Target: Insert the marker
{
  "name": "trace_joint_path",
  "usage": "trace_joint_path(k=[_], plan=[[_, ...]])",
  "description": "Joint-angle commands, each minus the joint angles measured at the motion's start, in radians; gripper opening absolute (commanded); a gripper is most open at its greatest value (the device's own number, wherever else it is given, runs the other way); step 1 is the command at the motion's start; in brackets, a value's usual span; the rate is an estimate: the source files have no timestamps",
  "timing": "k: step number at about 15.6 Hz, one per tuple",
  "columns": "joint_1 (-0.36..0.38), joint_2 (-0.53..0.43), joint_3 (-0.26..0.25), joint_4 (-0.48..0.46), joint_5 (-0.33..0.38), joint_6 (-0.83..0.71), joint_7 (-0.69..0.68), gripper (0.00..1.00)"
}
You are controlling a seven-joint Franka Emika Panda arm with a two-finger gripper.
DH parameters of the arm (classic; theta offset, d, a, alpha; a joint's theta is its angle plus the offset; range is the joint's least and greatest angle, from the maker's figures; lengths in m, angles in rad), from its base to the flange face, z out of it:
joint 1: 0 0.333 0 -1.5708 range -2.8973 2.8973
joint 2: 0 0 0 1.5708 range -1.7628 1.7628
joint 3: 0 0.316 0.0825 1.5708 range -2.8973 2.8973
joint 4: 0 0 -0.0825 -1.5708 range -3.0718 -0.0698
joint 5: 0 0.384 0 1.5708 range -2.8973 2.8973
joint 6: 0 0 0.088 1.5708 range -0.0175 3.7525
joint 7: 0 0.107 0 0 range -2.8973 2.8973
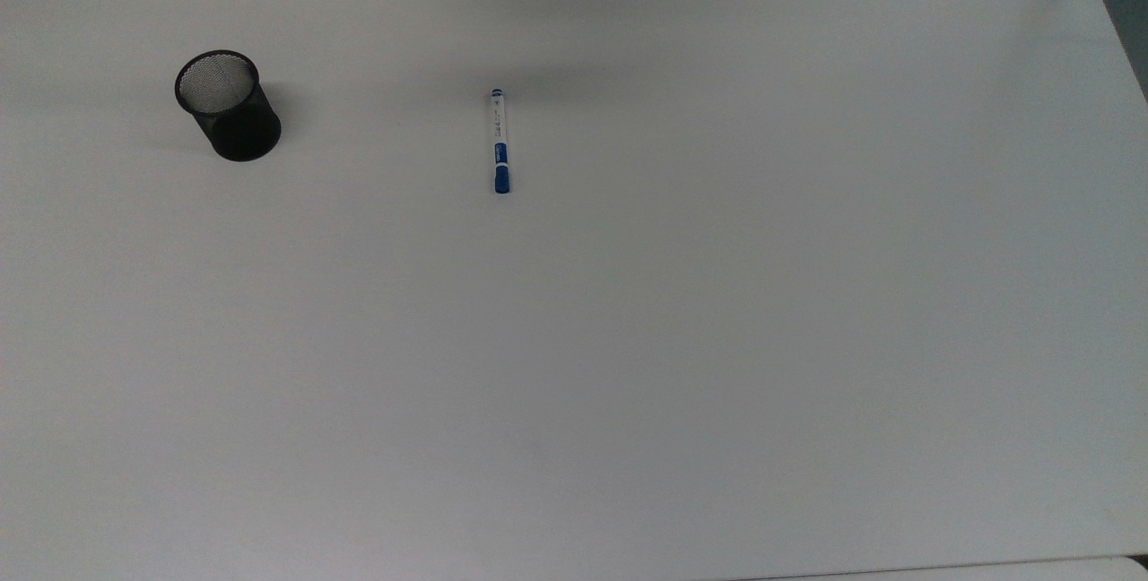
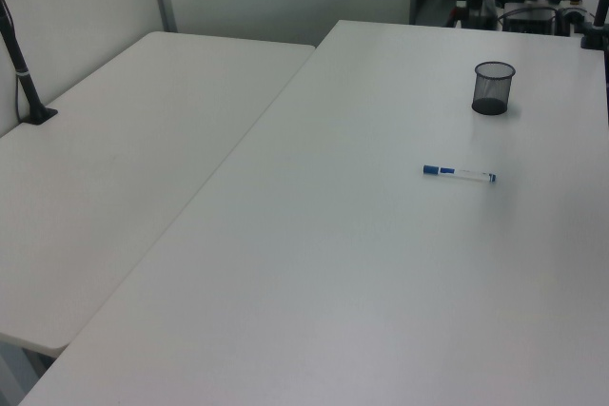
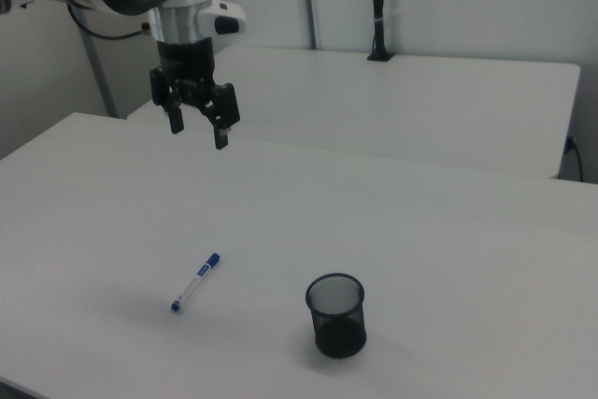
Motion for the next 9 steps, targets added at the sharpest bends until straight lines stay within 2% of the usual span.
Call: trace_joint_path(k=[1, 9], plan=[[0.014, 0.007, -0.003, -0.007, -0.013, -0.019, -0.061, 1.00], [0.020, 0.113, -0.001, -0.029, -0.037, -0.003, -0.101, 1.00]])
